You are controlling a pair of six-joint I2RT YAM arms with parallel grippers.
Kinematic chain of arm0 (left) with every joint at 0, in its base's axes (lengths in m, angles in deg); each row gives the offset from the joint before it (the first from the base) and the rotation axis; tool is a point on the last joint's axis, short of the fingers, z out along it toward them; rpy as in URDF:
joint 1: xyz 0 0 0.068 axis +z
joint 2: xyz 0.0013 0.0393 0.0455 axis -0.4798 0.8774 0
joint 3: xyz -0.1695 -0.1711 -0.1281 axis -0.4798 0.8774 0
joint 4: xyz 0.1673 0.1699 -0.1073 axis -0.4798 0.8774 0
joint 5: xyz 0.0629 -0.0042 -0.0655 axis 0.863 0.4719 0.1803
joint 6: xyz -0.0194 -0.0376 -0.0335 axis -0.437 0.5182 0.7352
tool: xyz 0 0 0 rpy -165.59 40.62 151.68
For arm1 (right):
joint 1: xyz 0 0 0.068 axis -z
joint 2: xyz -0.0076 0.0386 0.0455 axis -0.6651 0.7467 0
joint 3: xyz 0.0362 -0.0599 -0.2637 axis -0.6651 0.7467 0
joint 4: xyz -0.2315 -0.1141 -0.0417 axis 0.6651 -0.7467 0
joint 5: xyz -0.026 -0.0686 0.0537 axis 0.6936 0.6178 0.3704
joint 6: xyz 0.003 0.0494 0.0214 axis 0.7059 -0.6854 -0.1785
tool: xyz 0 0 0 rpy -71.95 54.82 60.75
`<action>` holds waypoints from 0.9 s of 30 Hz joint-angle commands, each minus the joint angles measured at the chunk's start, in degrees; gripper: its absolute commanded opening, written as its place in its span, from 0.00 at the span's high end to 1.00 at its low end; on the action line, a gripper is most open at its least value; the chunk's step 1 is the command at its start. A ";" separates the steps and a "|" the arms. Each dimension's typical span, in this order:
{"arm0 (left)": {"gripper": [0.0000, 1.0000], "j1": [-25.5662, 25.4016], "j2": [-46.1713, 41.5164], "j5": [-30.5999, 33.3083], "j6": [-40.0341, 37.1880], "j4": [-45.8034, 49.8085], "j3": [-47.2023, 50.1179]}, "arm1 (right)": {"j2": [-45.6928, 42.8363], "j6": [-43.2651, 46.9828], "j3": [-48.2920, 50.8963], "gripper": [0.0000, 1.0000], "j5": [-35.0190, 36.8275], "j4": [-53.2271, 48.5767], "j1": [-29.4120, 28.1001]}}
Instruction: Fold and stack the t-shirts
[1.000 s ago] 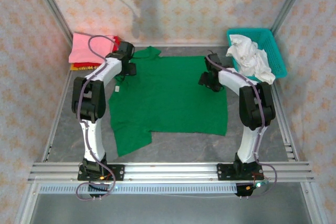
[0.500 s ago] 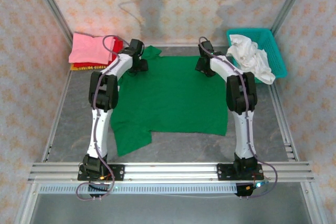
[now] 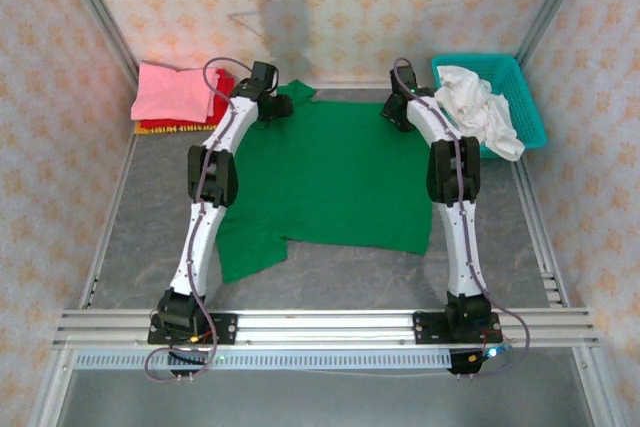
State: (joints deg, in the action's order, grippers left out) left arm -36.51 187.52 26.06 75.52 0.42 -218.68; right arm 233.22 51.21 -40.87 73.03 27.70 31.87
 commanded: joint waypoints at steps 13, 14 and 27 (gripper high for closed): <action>0.30 -1.47 -69.73 8.02 6.13 -19.70 73.92 | -45.87 12.75 42.27 0.34 -8.90 14.89 -8.30; 0.30 -2.14 -74.42 9.24 6.92 -19.69 80.74 | -49.87 14.66 49.41 0.33 -8.18 18.73 -9.44; 0.36 -14.79 -113.62 17.80 34.67 12.01 115.78 | -77.92 21.60 104.56 0.30 0.09 58.30 -22.83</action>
State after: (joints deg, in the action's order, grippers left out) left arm -48.29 75.39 41.69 99.78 6.54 -103.71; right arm 159.15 68.74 62.34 68.51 69.82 11.87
